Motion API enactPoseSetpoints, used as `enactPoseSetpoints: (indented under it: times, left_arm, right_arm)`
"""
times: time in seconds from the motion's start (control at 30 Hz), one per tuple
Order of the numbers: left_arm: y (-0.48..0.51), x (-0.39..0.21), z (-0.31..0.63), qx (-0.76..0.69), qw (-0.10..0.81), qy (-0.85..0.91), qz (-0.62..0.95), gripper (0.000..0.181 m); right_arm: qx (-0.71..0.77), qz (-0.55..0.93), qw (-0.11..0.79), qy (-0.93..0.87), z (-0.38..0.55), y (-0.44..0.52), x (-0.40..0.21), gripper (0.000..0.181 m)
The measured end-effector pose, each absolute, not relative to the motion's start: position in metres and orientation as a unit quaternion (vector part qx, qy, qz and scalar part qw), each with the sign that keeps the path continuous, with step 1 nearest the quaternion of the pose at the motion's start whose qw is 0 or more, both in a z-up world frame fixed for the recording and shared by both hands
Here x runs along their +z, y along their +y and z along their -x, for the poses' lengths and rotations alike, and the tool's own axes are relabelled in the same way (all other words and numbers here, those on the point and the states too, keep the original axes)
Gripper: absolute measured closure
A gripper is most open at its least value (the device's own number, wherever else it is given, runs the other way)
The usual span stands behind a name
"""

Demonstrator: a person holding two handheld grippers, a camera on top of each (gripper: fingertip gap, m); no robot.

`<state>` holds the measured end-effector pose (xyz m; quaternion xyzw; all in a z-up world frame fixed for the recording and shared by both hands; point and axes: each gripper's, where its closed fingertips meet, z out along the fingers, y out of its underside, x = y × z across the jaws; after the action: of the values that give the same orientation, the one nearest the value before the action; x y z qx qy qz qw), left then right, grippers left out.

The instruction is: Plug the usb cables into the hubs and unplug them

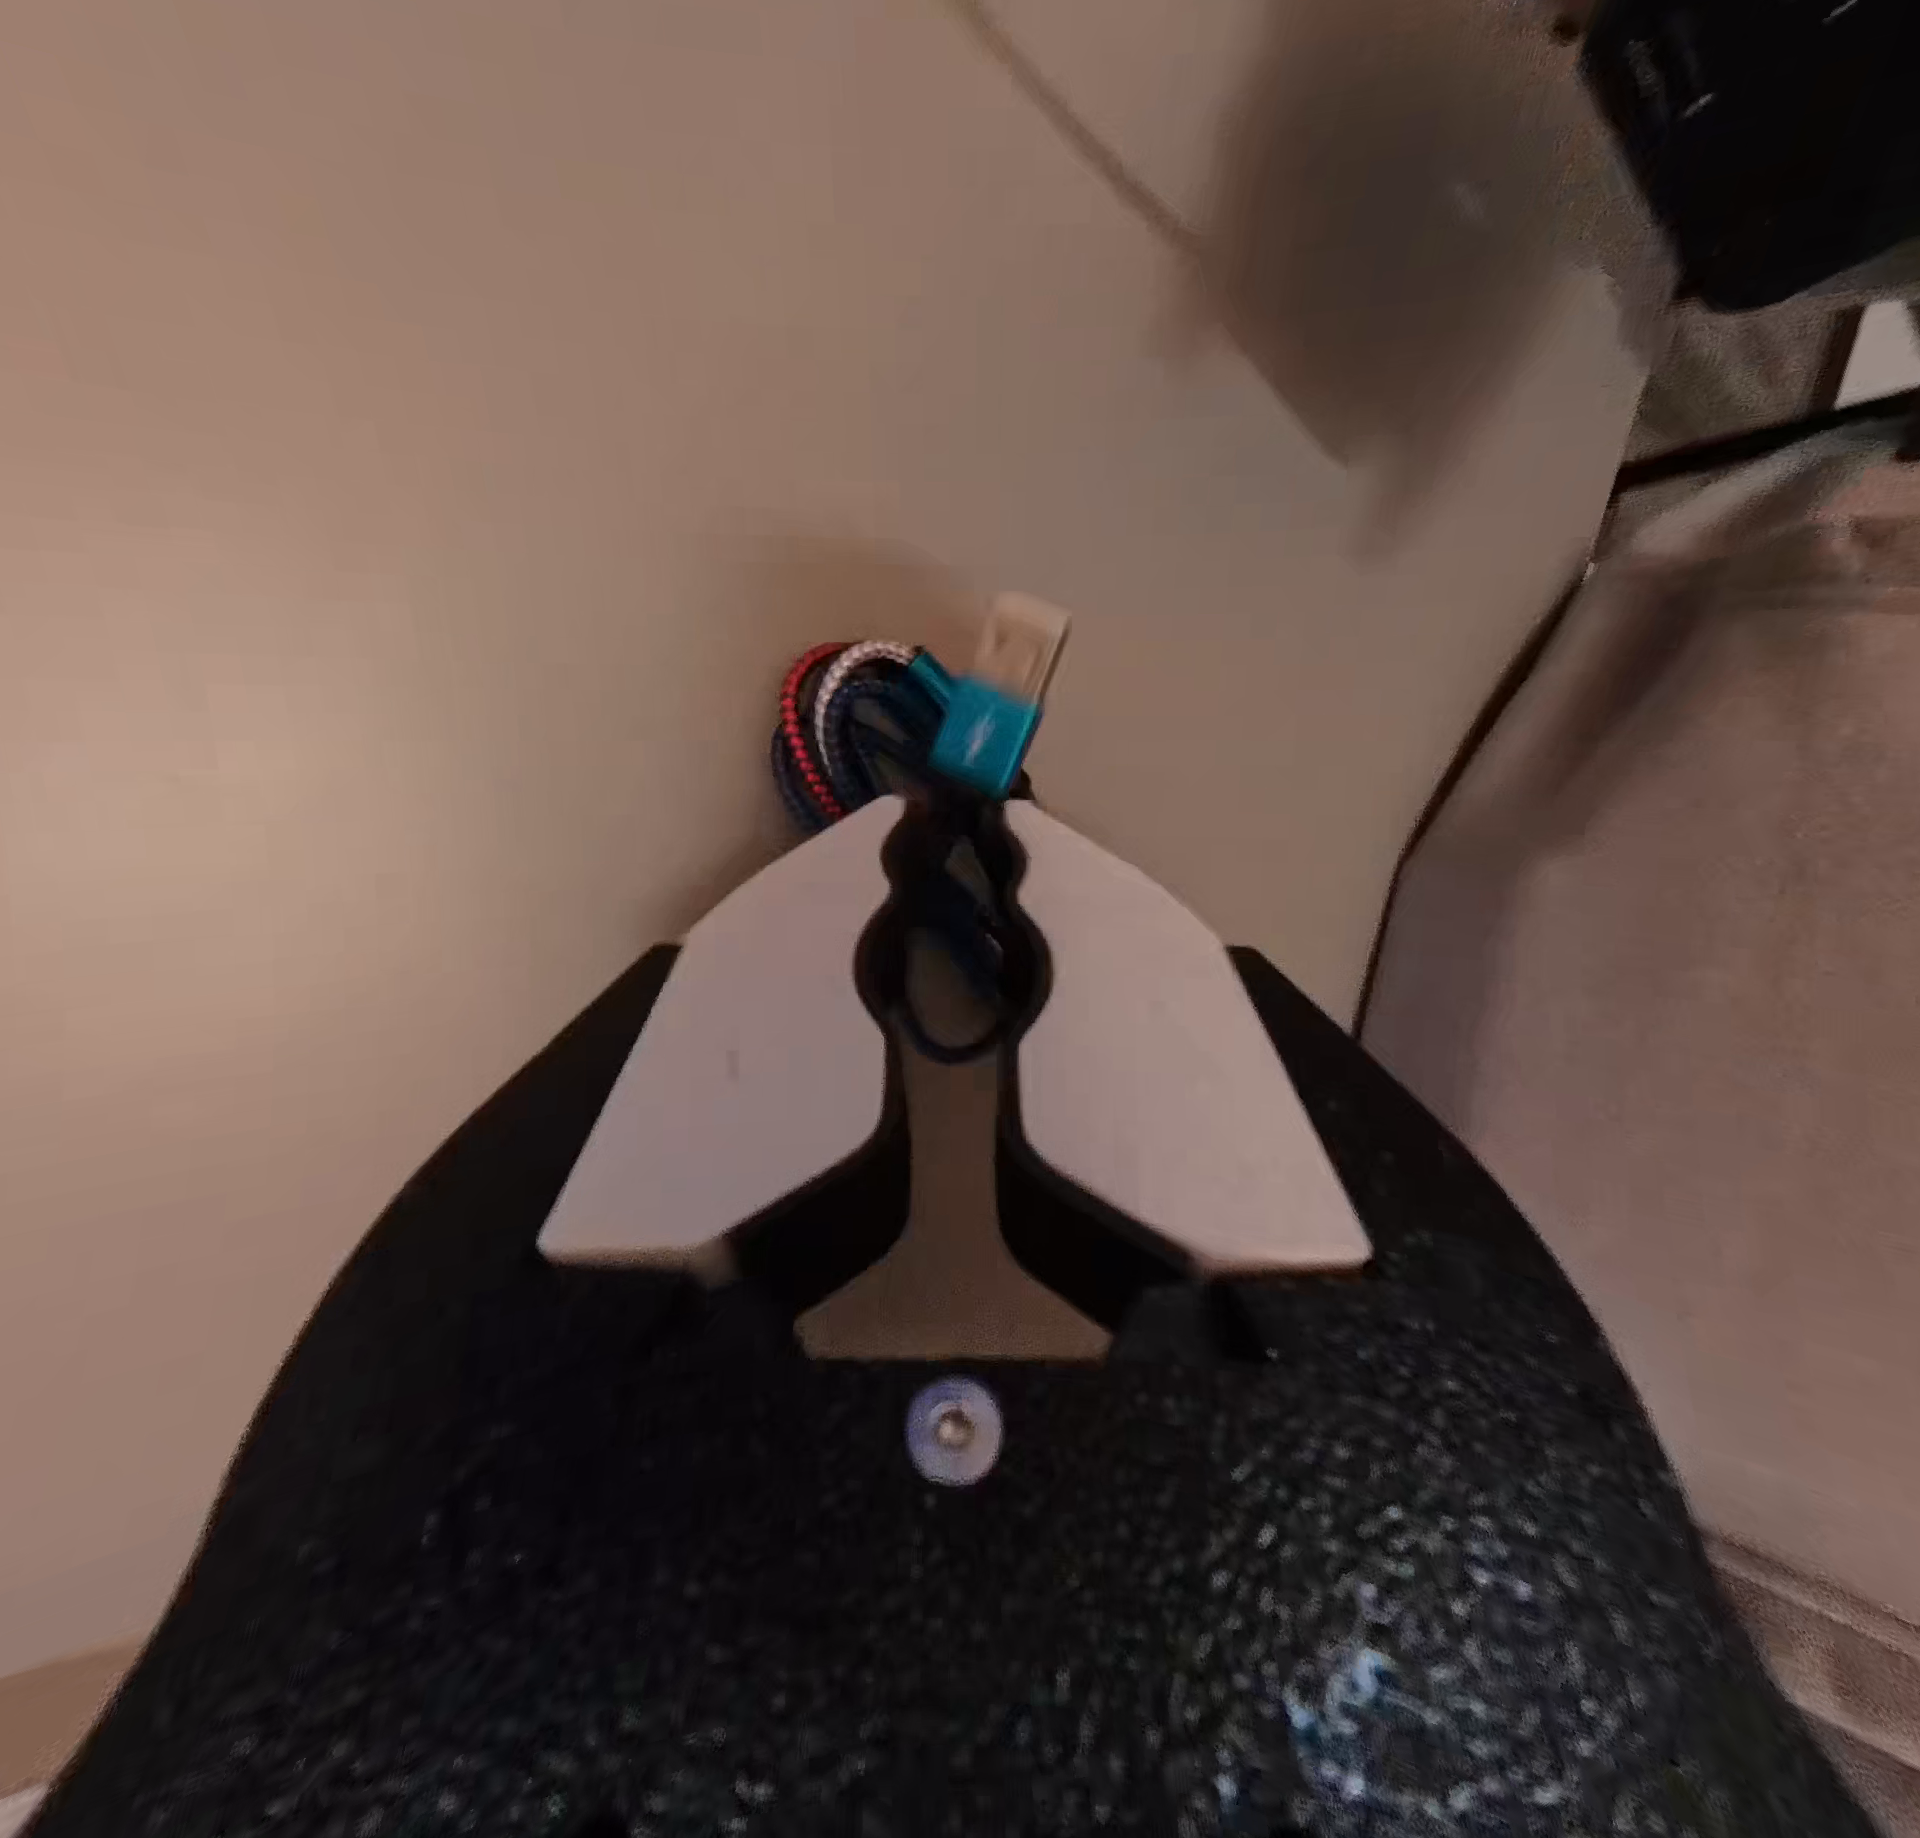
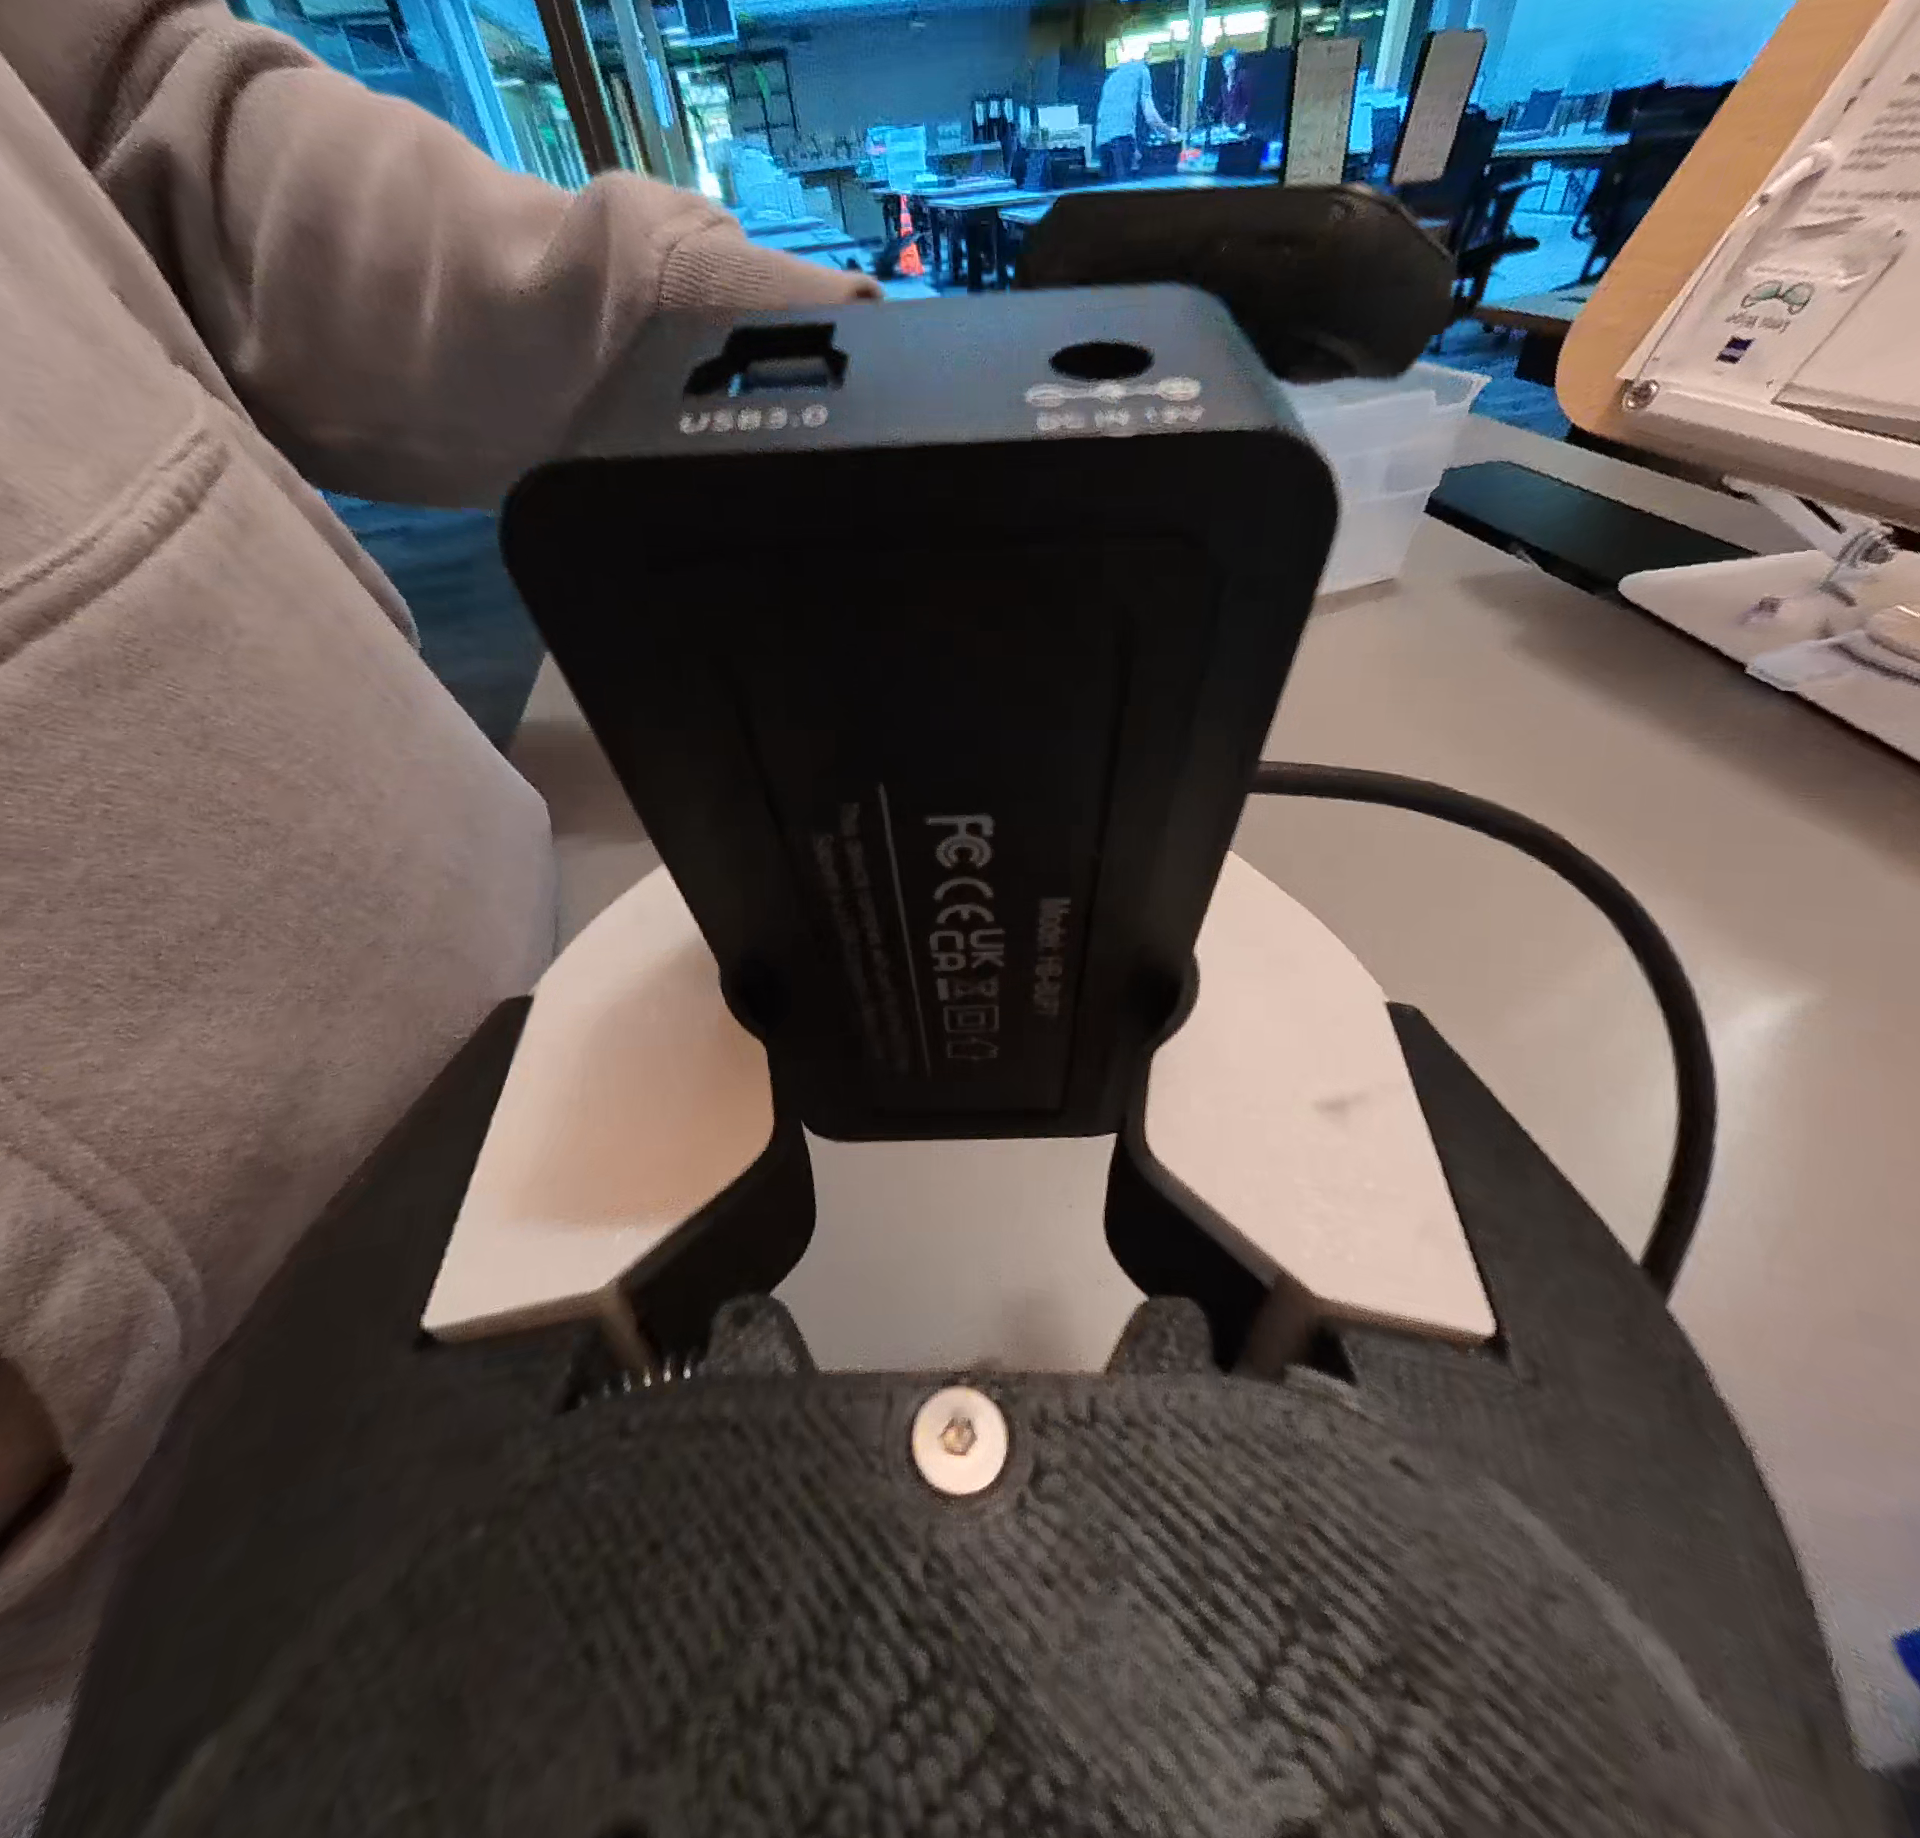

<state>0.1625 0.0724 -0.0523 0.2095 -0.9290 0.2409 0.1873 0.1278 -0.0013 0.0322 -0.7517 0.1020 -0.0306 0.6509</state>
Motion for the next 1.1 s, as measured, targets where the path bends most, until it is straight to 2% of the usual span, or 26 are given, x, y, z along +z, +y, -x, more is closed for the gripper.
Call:
enactPoseSetpoints:
  times: [0.03, 0.1, 0.2, 0.27, 0.33, 0.47, 0.7, 0.73, 1.1]
  left_arm:
    - [0.074, -0.05, -0.167, 0.249, 0.175, -0.927, -0.221, 0.155]
    - [0.08, -0.037, -0.18, 0.252, 0.127, -0.928, -0.242, 0.139]
    - [0.068, 0.015, -0.19, 0.328, 0.05, -0.92, -0.208, 0.145]
    - [0.055, 0.049, -0.186, 0.362, 0.025, -0.911, -0.196, 0.131]
    - [0.031, 0.079, -0.165, 0.409, 0.043, -0.899, -0.153, 0.131]
    - [-0.016, 0.108, -0.118, 0.479, 0.077, -0.873, -0.053, 0.111]
    - [-0.038, 0.094, -0.113, 0.47, 0.056, -0.88, -0.038, 0.12]
    - [-0.037, 0.094, -0.11, 0.469, 0.053, -0.881, -0.027, 0.127]
    - [-0.031, 0.103, -0.107, 0.488, 0.026, -0.872, 0.011, 0.129]
  right_arm:
    - [-0.034, 0.754, 0.648, 0.101, -0.128, -0.001, 0.031, 0.11]
    - [-0.032, 0.768, 0.632, 0.098, -0.126, 0.0, 0.025, 0.11]
    - [-0.035, 0.784, 0.613, 0.09, -0.124, 0.002, 0.017, 0.11]
    - [-0.032, 0.784, 0.613, 0.09, -0.124, 0.004, 0.016, 0.11]
    - [-0.023, 0.782, 0.616, 0.089, -0.123, 0.008, 0.017, 0.11]
    - [-0.014, 0.796, 0.6, 0.072, -0.12, 0.017, 0.015, 0.11]
    - [-0.017, 0.806, 0.589, 0.059, -0.117, 0.024, 0.019, 0.11]
    - [-0.017, 0.807, 0.587, 0.062, -0.117, 0.024, 0.018, 0.11]
    - [-0.031, 0.78, 0.622, 0.065, -0.12, 0.033, 0.032, 0.108]
